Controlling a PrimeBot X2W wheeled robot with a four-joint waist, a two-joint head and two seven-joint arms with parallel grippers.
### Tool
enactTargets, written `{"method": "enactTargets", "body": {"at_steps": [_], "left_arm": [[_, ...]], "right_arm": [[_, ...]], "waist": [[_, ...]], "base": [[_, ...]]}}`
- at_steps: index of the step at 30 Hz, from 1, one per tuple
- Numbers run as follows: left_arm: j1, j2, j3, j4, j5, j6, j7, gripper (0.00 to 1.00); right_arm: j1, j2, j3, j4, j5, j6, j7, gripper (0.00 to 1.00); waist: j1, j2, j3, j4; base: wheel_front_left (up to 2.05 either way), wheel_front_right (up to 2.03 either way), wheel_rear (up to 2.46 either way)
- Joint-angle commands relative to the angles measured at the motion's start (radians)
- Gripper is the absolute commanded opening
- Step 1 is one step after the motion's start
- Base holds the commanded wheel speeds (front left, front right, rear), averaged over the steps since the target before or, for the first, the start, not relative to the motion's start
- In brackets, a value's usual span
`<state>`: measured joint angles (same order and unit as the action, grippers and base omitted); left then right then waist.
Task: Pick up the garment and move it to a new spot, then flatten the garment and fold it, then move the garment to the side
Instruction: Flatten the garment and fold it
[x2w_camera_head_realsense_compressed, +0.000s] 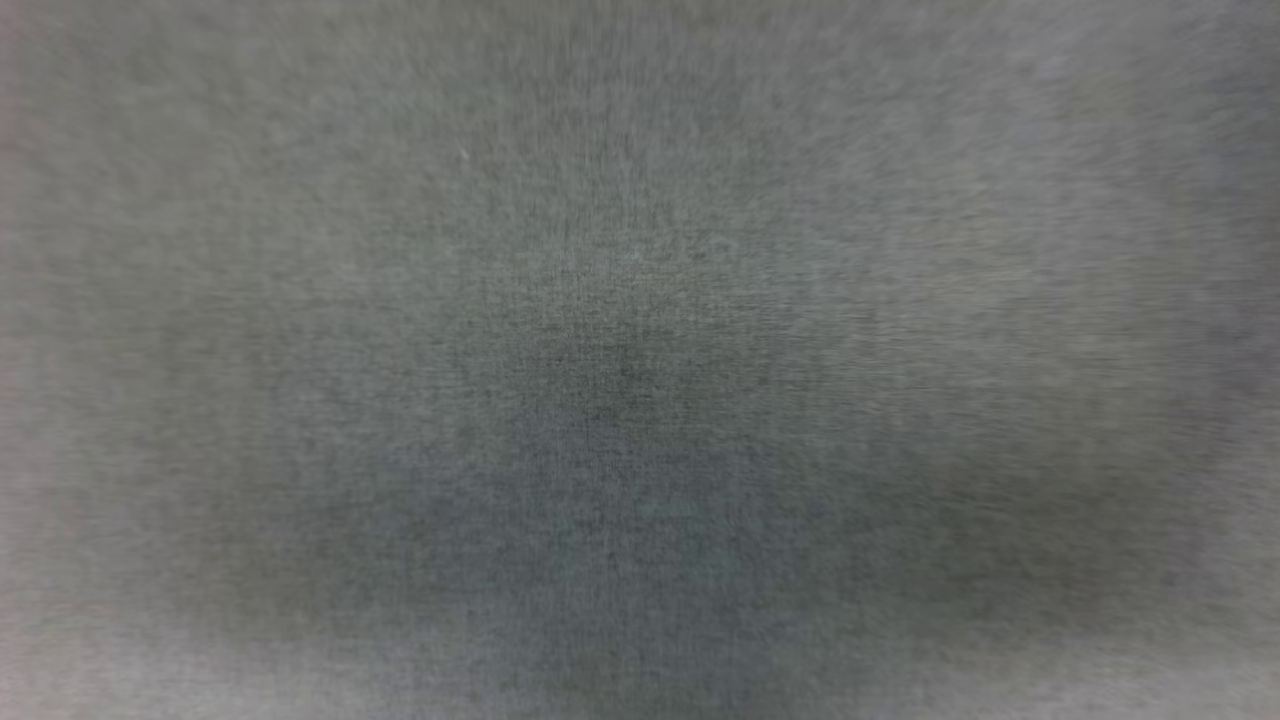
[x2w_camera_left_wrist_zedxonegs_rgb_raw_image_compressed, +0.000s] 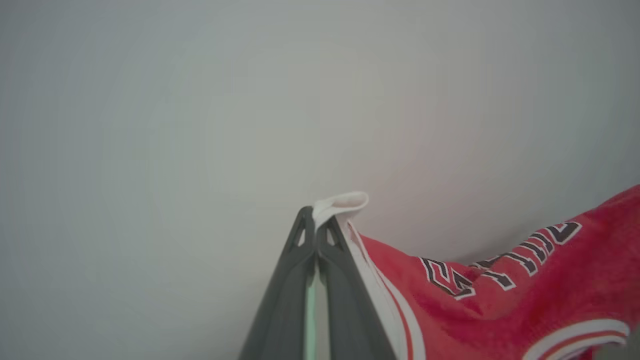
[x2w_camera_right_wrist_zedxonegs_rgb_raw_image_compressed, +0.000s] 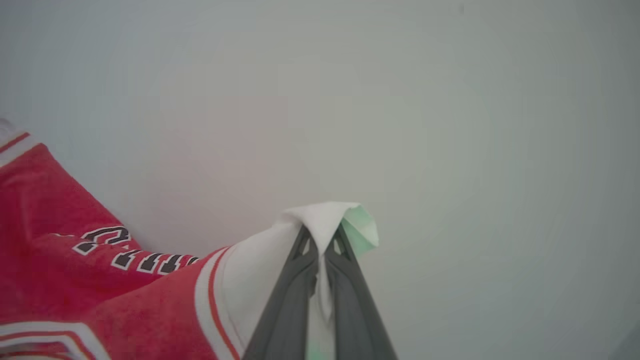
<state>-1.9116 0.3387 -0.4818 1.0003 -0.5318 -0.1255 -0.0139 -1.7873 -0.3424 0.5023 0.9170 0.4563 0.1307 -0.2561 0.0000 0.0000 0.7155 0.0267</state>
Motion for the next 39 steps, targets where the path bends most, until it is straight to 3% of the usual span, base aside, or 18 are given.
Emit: {"method": "enactTargets", "body": {"at_steps": [1, 11, 19, 29, 39], "left_arm": [[0.009, -0.01, -0.009, 0.023, -0.008, -0.005, -0.026, 0.0], [0.101, -0.049, -0.077, 0.101, -0.088, -0.005, -0.036, 0.0], [0.191, -0.027, -0.13, 0.094, -0.161, -0.005, 0.021, 0.0], [0.393, 0.024, -0.184, 0.055, -0.272, -0.005, 0.111, 0.0], [0.701, 0.08, -0.227, -0.043, -0.349, -0.005, 0.117, 0.0]], "right_arm": [[0.021, 0.01, 0.009, 0.013, -0.008, 0.0, -0.007, 0.0], [0.084, 0.024, 0.071, 0.05, 0.096, 0.0, 0.005, 0.0], [0.158, -0.008, 0.101, 0.032, 0.26, 0.0, 0.088, 0.0], [0.365, -0.101, 0.141, -0.026, 0.474, 0.0, 0.355, 0.0], [0.708, -0.222, 0.178, -0.211, 0.601, 0.0, 0.432, 0.0]], "waist": [[0.0, 0.0, 0.166, 0.042], [0.0, 0.0, 0.1, 0.069], [0.0, 0.0, -0.028, 0.067], [0.0, 0.0, -0.244, 0.06], [0.0, 0.0, -0.42, 0.062]], "base": [[0.0, 0.0, 0.0], [0.0, 0.0, 0.0], [0.0, 0.0, 0.0], [0.0, 0.0, 0.0], [0.0, 0.0, 0.0]]}}
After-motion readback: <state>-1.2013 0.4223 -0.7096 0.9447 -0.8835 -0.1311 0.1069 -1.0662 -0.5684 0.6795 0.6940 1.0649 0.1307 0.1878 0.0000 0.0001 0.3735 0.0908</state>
